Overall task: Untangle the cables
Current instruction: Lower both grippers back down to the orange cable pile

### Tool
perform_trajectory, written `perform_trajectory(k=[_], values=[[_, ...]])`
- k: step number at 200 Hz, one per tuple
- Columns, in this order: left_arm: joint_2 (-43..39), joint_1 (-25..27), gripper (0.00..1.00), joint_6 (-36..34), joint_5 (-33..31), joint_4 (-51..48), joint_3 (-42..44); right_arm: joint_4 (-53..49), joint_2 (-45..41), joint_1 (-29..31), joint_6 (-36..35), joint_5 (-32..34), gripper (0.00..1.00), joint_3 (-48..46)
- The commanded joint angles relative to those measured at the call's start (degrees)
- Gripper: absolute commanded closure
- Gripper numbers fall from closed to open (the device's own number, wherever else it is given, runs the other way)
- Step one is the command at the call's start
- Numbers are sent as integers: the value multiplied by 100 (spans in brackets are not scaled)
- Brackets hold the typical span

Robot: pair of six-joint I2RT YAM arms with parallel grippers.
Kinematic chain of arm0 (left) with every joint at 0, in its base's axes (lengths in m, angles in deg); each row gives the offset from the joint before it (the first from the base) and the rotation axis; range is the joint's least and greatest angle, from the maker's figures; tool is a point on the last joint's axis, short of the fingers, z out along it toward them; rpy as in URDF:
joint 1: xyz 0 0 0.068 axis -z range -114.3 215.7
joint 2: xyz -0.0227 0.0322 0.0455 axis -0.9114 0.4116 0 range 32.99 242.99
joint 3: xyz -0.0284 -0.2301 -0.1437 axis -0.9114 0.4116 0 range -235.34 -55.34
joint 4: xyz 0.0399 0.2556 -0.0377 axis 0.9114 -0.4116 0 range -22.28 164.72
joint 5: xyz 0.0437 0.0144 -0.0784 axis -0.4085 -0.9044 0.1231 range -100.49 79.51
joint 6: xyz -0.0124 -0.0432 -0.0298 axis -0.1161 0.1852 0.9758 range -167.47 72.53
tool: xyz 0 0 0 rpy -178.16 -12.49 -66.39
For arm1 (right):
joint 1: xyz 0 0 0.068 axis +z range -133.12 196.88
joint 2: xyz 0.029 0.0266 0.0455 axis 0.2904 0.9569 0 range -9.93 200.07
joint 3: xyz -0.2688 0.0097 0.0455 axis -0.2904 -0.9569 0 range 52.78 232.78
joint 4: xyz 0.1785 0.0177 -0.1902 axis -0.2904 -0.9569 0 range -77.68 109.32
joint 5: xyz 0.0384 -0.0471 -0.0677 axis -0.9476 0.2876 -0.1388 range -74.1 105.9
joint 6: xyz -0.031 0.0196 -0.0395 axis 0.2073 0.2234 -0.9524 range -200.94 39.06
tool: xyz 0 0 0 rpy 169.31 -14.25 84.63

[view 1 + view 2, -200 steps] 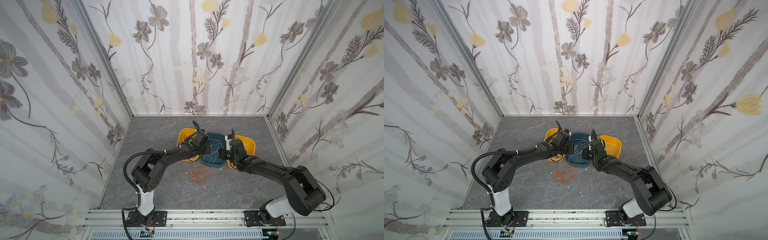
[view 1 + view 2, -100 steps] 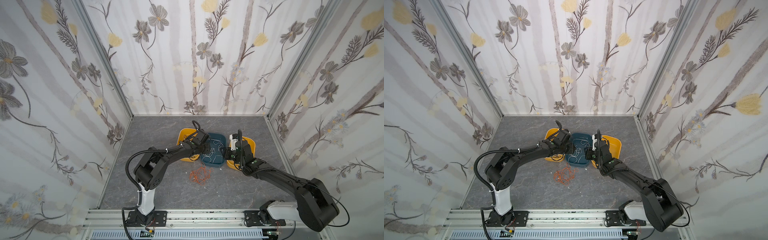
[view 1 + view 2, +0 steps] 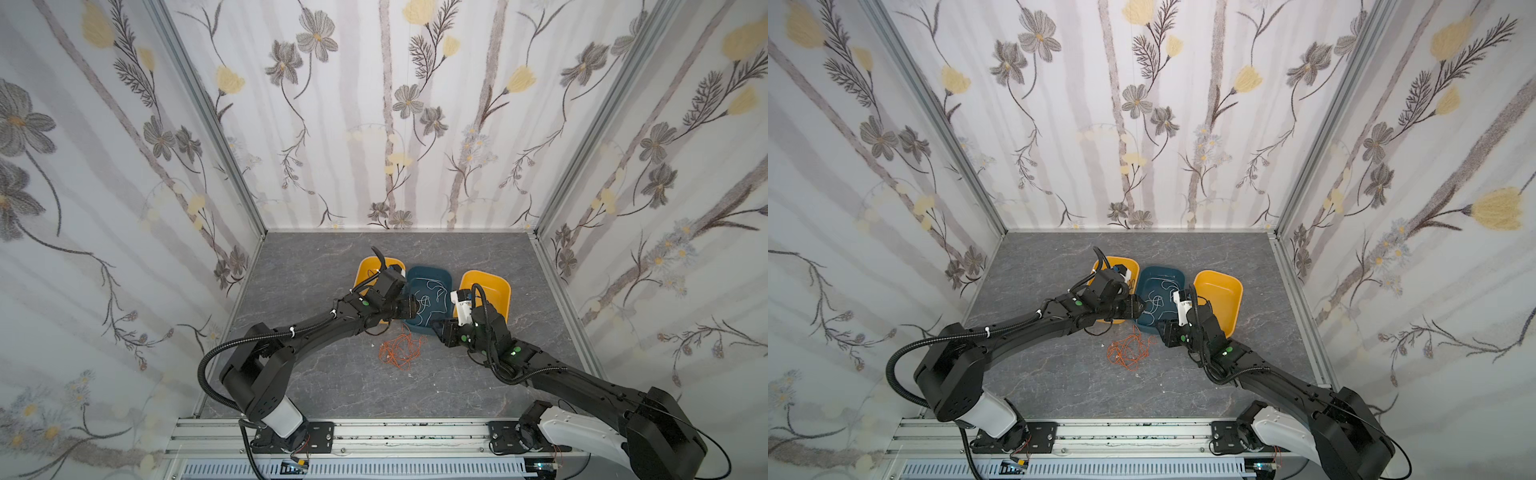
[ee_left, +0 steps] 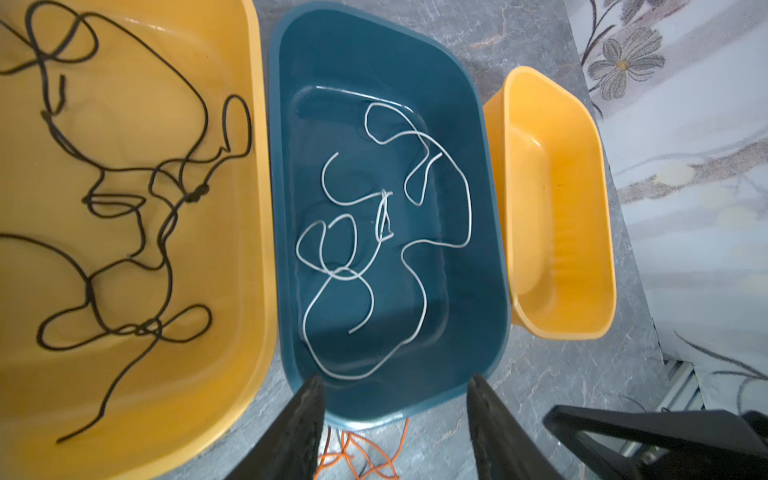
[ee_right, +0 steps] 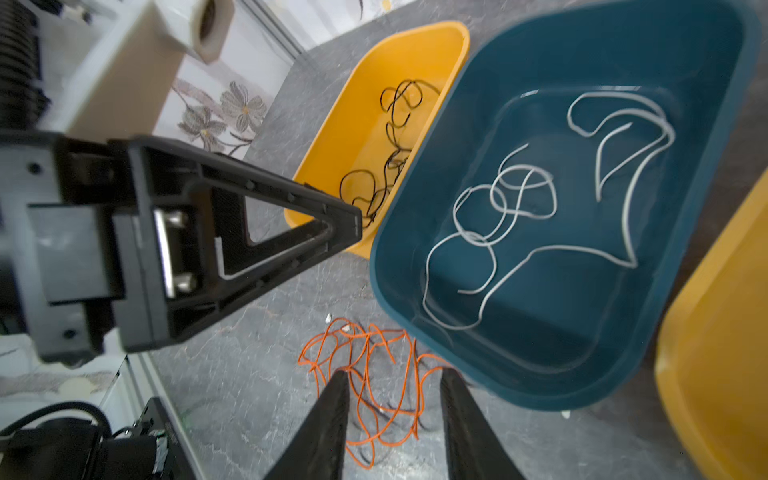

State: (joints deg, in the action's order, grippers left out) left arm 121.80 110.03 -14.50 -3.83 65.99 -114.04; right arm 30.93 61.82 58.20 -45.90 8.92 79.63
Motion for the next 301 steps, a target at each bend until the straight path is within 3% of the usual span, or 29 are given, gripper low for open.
perform_trajectory(k=[1, 33, 60, 111, 174, 220, 255, 301], values=[[-374, 95, 43, 3, 42, 131, 425, 380, 112, 113, 302, 9, 60, -153], [-963, 284, 32, 169, -59, 97, 1197, 691, 484, 262, 491, -92, 53, -268], [-1269, 333, 27, 364, -313, 120, 1782, 1051, 847, 416, 736, -123, 54, -292], [-1038, 330, 27, 448, -362, 359, 2210, 1564, 1573, 695, 1284, 77, 58, -167], [-554, 330, 30, 470, -529, 681, 2385, 1396, 2328, 821, 1442, 385, 61, 142], [-453, 322, 43, 566, -529, 957, 2510, 1161, 2418, 841, 1383, 736, 65, 224], [-545, 327, 73, 640, -652, 968, 2577, 1279, 2439, 873, 1336, 687, 87, 226], [-798, 328, 80, 666, -744, 899, 2653, 1114, 2020, 939, 1227, 816, 100, 128]])
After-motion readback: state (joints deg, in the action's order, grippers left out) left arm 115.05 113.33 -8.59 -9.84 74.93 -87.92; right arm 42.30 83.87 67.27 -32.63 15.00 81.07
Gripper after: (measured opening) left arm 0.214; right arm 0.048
